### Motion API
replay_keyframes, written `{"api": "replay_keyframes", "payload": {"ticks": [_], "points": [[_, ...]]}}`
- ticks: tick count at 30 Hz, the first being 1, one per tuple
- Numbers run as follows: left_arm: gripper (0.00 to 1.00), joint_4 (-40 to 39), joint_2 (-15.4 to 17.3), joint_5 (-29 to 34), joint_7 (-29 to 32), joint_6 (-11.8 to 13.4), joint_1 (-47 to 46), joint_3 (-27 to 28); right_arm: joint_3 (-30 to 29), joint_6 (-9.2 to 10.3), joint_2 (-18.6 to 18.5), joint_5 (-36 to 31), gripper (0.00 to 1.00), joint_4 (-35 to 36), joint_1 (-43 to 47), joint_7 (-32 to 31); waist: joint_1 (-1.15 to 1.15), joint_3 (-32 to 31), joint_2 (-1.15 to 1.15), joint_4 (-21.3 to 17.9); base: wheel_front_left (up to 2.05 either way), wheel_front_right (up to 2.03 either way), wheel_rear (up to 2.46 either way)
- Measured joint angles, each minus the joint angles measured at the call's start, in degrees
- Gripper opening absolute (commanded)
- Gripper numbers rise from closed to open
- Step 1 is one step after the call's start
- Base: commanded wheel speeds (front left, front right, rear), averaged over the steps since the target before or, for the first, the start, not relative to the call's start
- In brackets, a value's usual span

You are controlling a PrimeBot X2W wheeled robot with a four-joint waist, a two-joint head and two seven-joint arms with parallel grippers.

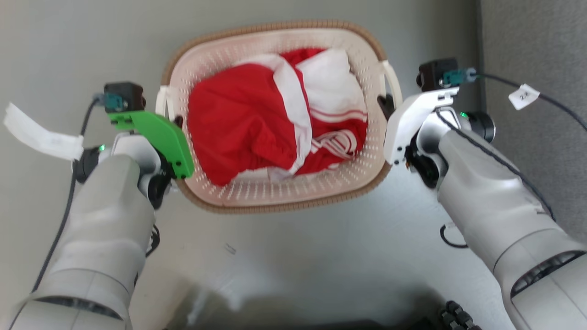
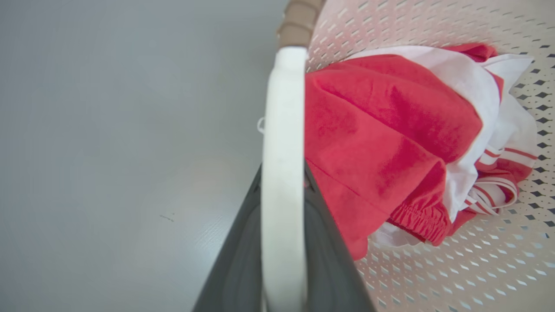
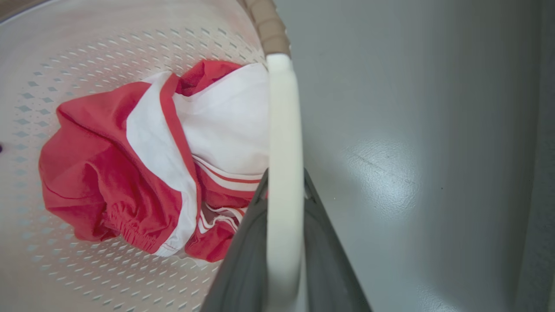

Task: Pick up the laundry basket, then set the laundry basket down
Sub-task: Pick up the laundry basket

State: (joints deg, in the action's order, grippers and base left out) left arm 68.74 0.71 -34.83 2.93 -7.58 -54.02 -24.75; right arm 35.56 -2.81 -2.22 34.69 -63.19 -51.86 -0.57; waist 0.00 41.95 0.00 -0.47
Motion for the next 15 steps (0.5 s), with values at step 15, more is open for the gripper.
{"api": "replay_keyframes", "payload": {"ticks": [15], "points": [[0.0, 2.4, -1.1, -2.3, 1.1, 0.0, 7.1, -0.9, 1.7, -1.22, 0.7, 3.0, 0.0, -2.8, 6.4, -1.4, -0.01, -10.1, 0.0, 0.2, 0.0, 0.0, 0.0]]}}
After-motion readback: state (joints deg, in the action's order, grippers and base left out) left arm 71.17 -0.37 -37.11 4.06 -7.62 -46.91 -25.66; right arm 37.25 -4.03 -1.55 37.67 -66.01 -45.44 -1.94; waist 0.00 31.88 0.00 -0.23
